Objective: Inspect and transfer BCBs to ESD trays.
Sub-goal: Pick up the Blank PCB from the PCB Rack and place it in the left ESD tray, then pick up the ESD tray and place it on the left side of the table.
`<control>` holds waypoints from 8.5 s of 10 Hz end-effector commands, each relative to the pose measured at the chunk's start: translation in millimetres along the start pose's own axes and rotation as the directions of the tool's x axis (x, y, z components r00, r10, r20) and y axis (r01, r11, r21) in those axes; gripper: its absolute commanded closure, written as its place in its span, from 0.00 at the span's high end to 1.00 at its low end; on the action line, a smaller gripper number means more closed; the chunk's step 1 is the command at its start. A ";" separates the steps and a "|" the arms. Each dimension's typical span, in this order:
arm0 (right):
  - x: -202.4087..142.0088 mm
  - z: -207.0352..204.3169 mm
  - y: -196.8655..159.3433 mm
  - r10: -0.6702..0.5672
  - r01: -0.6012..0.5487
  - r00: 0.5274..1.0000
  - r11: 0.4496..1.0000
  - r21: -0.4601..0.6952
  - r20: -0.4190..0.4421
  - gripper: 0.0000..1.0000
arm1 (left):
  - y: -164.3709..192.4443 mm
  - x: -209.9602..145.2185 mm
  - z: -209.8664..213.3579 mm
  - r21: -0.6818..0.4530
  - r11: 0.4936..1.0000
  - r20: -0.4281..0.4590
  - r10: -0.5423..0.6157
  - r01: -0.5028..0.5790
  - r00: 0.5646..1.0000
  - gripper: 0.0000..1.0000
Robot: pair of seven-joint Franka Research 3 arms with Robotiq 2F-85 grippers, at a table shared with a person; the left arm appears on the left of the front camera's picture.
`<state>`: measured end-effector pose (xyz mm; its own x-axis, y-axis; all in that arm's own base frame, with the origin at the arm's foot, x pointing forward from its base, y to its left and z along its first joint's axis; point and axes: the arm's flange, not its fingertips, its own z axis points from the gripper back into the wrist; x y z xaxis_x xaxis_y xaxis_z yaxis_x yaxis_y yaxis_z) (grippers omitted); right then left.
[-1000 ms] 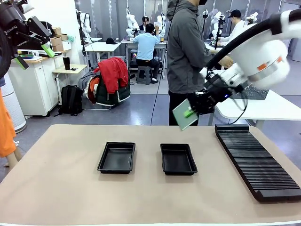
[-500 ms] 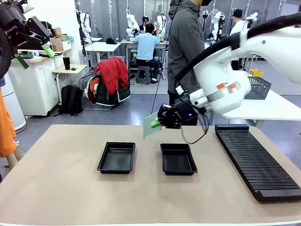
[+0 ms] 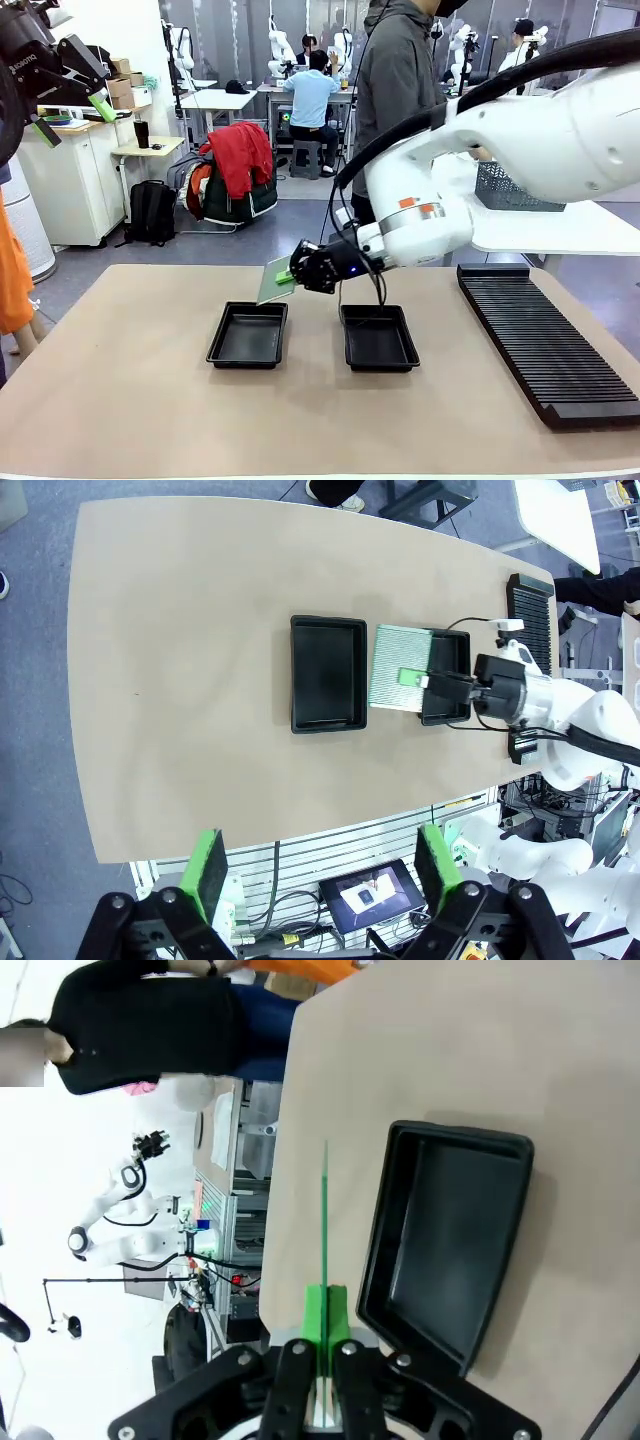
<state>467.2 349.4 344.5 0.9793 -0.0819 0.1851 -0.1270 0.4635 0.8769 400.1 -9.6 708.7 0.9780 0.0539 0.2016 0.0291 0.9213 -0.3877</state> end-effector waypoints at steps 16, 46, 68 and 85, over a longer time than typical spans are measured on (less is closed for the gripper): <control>-11.8 -105.9 -33.3 -0.121 0.111 0.992 0.975 -0.193 -0.038 0.02 | 1.5 -0.5 -0.3 -0.003 1.000 -0.001 0.002 -0.002 1.000 1.00; -9.1 -61.5 116.6 -0.003 -0.078 0.995 0.622 -0.779 -0.102 1.00 | 1.5 -0.5 -0.3 -0.003 1.000 -0.001 0.002 -0.002 1.000 1.00; -6.2 -10.9 122.0 -0.027 -0.040 0.996 0.718 -0.695 -0.085 1.00 | -10.6 -22.9 -78.7 0.043 0.999 -0.043 0.007 -0.005 0.999 1.00; -7.5 72.8 84.1 -0.024 -0.027 0.994 0.899 -0.438 -0.111 1.00 | -62.3 10.5 -343.1 0.307 0.926 -0.160 -0.176 0.218 0.971 1.00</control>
<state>435.5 322.7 447.8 0.9925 0.0177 0.1210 -0.0876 0.7934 0.6023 471.5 -192.4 430.7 0.9743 -0.1958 0.1117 0.2039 0.9768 -0.0662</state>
